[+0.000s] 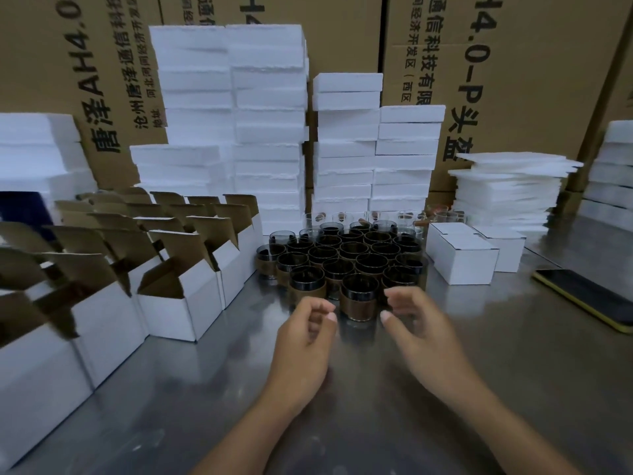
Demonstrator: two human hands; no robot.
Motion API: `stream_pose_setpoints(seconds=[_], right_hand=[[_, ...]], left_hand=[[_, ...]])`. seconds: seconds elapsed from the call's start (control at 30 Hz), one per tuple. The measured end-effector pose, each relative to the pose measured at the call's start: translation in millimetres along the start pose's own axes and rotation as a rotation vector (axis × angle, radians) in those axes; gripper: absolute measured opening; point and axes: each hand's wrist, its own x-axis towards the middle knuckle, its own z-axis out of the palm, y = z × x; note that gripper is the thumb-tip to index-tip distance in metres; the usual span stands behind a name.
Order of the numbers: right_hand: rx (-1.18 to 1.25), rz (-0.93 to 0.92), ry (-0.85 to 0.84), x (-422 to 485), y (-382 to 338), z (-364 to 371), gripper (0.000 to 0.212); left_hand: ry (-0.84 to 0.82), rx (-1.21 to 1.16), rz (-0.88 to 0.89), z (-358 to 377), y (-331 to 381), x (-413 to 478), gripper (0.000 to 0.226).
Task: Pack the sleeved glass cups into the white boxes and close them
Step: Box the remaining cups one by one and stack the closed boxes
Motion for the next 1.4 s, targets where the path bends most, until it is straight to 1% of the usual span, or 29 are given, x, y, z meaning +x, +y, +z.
stream_pose_setpoints(seconds=[0.13,0.2,0.3,0.43,0.57,0.67,0.77,0.9,1.0,1.17,1.27,1.33,1.4], right_hand=[[-0.158,-0.039,0.088,-9,14,-6,0.024],[-0.175,-0.03,0.129,-7,18,-12,0.027],[-0.193,-0.016,0.143,-6,22,-14,0.032],[-0.191,-0.014,0.157,-4,26,-13,0.033],[-0.207,-0.014,0.16,-3,25,-13,0.032],[-0.226,-0.012,0.144,-3,24,-13,0.029],[-0.234,-0.008,0.137,-3,26,-13,0.026],[-0.22,-0.003,0.142,-2,27,-12,0.029],[-0.216,-0.004,0.138,-2,26,-12,0.03],[-0.225,-0.032,0.11,-4,22,-12,0.03],[-0.221,-0.069,0.082,-6,15,-9,0.026],[-0.175,-0.084,0.034,-9,9,-5,0.026],[-0.099,-0.078,-0.048,-12,6,-3,0.034]], left_hand=[[0.119,0.046,0.069,-14,1,-1,0.019],[0.198,0.071,0.072,-21,1,0,0.02],[0.274,0.138,0.087,-32,1,1,0.022],[0.358,0.394,0.189,-59,-2,6,0.02],[0.452,0.702,0.168,-99,-6,17,0.042],[0.437,0.808,0.105,-123,-8,22,0.054],[0.405,0.898,0.005,-135,-10,28,0.058],[0.337,1.036,-0.06,-139,-16,31,0.054],[0.341,1.038,-0.053,-139,-16,31,0.049],[0.315,0.958,0.075,-125,0,23,0.045],[0.28,0.888,0.214,-100,18,12,0.044],[0.224,0.874,0.314,-78,29,5,0.044],[0.169,0.853,0.388,-54,39,-1,0.044]])
